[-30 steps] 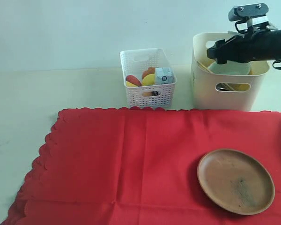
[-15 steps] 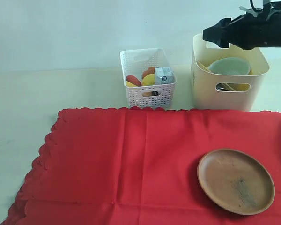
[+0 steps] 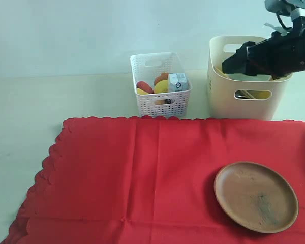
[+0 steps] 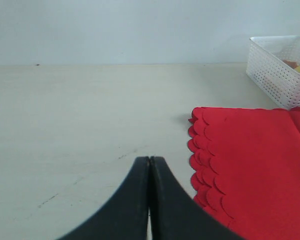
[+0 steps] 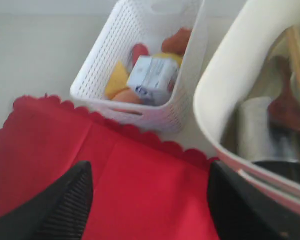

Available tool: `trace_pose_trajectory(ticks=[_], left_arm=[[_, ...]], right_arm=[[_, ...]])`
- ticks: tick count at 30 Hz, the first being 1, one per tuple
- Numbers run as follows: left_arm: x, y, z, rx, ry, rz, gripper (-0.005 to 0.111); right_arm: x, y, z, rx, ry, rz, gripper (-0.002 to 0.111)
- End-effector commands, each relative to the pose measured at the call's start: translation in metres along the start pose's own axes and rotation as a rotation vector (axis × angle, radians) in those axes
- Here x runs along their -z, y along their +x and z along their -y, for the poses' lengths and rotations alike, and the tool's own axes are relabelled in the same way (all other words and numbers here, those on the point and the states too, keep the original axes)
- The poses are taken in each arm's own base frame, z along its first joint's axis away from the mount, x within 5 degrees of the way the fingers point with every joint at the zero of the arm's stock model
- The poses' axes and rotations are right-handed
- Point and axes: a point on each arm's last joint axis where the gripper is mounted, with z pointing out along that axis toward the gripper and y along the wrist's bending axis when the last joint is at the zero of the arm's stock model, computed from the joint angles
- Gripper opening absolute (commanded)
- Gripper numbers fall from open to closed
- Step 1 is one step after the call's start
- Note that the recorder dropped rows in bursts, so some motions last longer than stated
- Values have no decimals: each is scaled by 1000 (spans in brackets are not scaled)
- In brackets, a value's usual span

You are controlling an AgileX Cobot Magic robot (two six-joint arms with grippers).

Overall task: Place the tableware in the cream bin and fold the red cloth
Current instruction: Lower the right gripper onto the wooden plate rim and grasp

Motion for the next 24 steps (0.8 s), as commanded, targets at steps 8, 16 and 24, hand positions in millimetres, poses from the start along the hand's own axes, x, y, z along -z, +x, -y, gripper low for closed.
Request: trace_pose_trajectory(ticks=[8,16,24], left_arm=[[0,0,0,4,1,14,0],[0,0,0,4,1,14,0],[0,0,0,4,1,14,0]], right_arm=[[-10,49,-35,117,214,-548,63],[6,69,-20,31,421,-824,57],[7,71,-18,21,394,-849,57]])
